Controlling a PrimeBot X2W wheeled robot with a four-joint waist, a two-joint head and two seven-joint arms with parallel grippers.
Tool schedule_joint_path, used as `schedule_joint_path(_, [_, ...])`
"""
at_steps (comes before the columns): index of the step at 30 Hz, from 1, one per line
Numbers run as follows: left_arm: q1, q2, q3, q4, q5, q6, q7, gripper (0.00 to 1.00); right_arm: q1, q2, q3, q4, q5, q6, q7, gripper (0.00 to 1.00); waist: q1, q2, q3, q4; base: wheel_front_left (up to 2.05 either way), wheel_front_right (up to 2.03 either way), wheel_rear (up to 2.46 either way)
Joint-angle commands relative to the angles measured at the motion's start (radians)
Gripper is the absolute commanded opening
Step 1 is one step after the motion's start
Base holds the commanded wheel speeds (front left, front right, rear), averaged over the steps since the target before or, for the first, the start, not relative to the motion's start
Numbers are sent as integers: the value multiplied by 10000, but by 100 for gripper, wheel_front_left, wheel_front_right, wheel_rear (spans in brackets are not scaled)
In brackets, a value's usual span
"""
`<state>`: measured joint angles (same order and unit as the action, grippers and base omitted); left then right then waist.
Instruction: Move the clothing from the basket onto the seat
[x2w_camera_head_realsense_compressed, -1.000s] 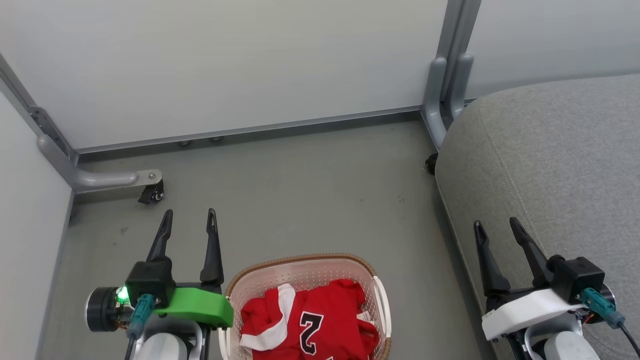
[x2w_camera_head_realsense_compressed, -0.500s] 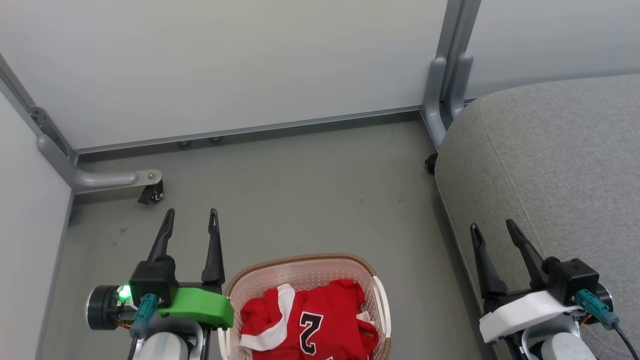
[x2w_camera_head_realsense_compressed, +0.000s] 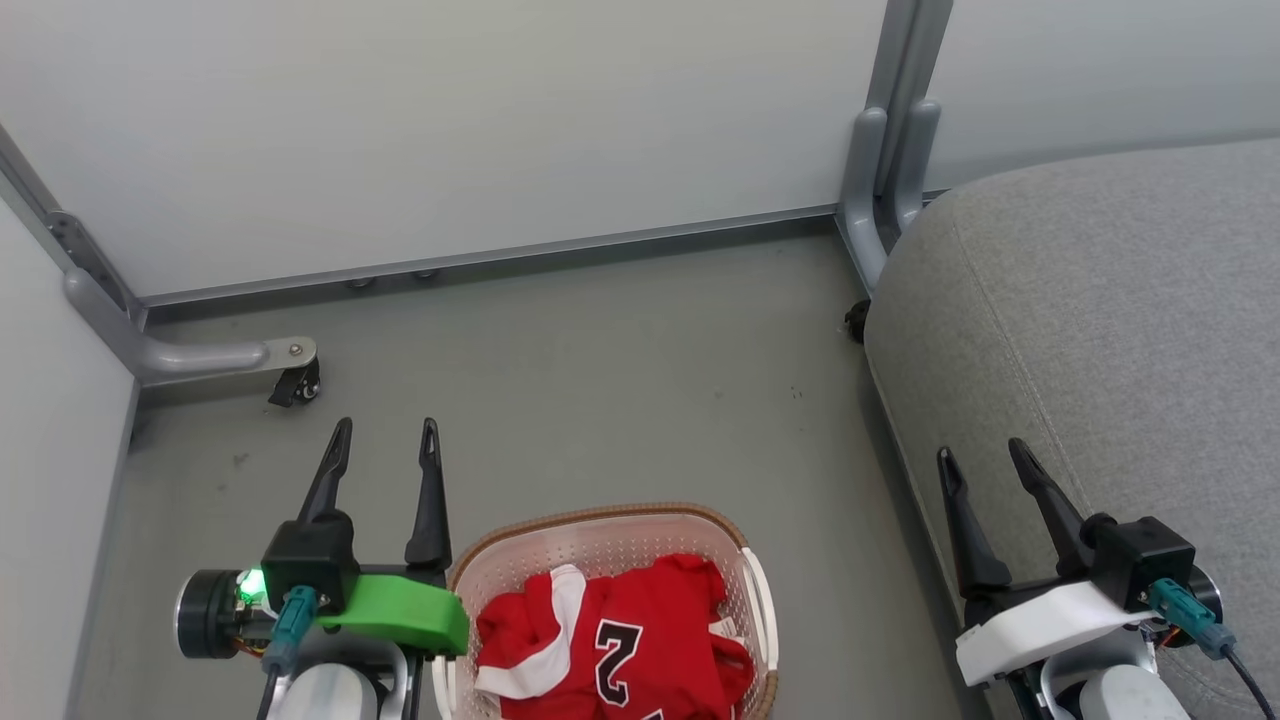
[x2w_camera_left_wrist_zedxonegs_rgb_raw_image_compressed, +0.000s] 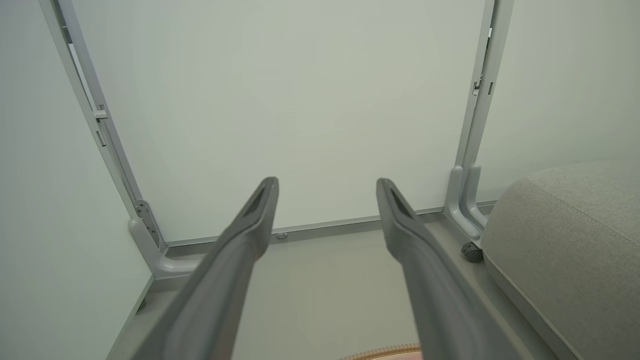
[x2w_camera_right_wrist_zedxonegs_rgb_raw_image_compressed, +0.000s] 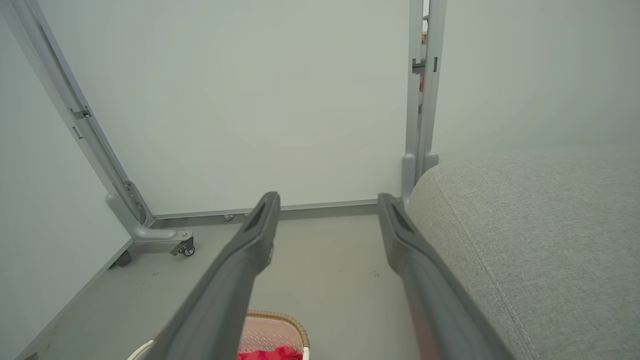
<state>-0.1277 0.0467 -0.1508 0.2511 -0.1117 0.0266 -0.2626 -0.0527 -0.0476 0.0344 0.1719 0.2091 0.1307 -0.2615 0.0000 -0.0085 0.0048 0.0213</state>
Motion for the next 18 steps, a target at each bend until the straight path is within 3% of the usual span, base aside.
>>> schedule_joint_path(1, [-199, 67, 7, 43, 27, -40, -35, 100, -49, -25, 11, -32, 26, 0, -29, 100, 0, 85, 66, -56, 0, 0, 0])
schedule_joint_path(18, [-1388, 194, -631, 1194, 543, -783, -21, 100, -687, -27, 264, -728, 12, 0, -29, 100, 0, 85, 1405, -1331, 0, 0, 0])
